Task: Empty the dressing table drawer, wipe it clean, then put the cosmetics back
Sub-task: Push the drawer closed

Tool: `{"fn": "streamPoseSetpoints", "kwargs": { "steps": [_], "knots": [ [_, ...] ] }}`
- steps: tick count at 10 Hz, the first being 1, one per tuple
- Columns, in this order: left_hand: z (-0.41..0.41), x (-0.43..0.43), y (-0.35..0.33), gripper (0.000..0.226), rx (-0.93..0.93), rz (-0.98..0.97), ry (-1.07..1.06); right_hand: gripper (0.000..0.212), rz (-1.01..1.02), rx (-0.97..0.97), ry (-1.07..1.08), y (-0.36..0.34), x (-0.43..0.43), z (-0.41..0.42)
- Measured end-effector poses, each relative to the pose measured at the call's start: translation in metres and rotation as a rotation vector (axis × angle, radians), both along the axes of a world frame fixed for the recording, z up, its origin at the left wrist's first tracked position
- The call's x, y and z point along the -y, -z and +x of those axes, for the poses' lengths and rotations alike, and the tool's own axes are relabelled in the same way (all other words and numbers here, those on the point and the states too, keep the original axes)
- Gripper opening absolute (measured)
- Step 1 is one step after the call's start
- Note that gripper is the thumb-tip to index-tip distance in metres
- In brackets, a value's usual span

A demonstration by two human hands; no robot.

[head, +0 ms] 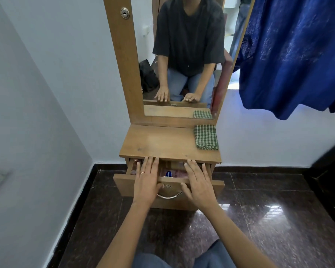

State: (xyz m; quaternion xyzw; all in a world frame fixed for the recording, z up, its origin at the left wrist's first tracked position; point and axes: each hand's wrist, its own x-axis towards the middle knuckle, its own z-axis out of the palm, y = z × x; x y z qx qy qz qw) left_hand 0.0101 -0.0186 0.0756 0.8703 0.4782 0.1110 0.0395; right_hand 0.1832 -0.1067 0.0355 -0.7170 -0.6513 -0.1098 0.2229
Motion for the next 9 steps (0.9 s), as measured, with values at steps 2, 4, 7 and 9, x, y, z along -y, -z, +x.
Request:
{"fn": "streamPoseSetpoints", "kwargs": {
  "steps": [2, 4, 7, 9],
  "knots": [
    [0.015, -0.032, 0.007, 0.088, 0.002, 0.064, -0.007, 0.058, 0.043, 0.096, 0.083, 0.005, -0.033, 0.011],
    [0.026, -0.06, 0.018, 0.09, -0.044, 0.144, 0.006, 0.059, 0.026, 0.188, 0.133, 0.005, -0.06, 0.025],
    [0.031, -0.078, 0.025, 0.09, -0.027, 0.18, 0.018, 0.081, 0.03, 0.181, 0.176, 0.006, -0.076, 0.034],
    [0.027, -0.074, 0.016, 0.097, 0.003, 0.157, 0.149, 0.077, 0.139, -0.016, 0.047, -0.009, -0.072, 0.029]
  ]
}}
